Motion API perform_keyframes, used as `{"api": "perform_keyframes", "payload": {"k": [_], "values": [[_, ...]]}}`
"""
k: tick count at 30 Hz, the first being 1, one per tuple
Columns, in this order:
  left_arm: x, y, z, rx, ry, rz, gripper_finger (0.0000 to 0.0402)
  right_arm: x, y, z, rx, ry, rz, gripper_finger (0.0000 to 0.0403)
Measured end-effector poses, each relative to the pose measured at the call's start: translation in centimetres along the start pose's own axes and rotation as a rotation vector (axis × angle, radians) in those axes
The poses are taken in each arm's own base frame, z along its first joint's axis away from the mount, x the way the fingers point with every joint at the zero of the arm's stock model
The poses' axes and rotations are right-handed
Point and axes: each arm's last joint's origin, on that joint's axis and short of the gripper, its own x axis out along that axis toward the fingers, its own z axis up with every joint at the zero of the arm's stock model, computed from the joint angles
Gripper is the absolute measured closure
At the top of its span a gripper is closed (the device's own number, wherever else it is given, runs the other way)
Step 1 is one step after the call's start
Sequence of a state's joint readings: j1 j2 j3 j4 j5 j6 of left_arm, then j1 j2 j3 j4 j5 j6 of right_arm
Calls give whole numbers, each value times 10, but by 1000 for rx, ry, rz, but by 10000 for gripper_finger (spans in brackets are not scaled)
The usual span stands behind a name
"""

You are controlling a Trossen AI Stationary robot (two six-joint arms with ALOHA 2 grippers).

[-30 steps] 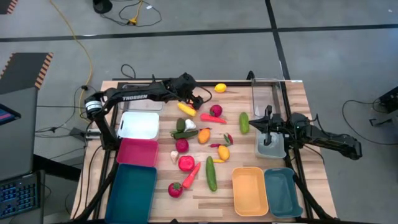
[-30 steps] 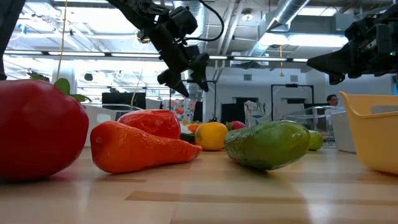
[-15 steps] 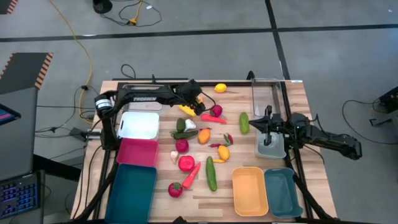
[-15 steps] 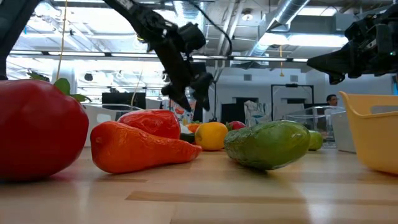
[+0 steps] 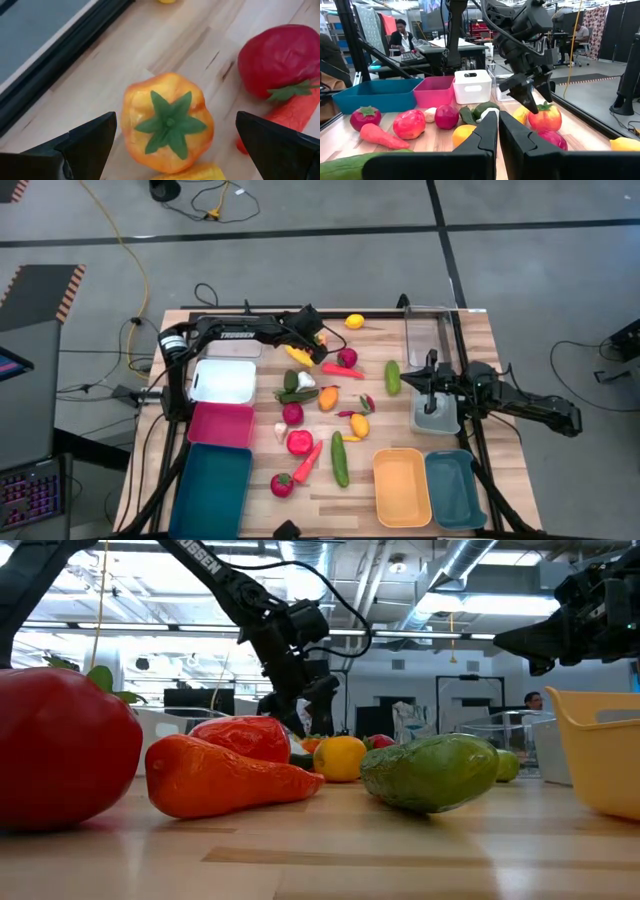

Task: Sort produce into baskets
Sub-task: Put the top orange tomato into the left transparent bin

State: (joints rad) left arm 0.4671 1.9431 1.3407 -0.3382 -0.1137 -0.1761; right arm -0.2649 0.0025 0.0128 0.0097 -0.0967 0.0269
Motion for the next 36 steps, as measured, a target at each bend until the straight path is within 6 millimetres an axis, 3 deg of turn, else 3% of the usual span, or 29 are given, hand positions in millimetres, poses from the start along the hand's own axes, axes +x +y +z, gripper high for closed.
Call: {"api": "perform_keyframes", "payload": {"k": [11, 36], "values": [[31, 3, -9, 2, 24, 1, 4, 0, 0, 0, 2, 5, -12, 356], [29, 3, -2, -8, 7, -12, 76, 0, -1, -1, 0, 6, -18, 356]]}}
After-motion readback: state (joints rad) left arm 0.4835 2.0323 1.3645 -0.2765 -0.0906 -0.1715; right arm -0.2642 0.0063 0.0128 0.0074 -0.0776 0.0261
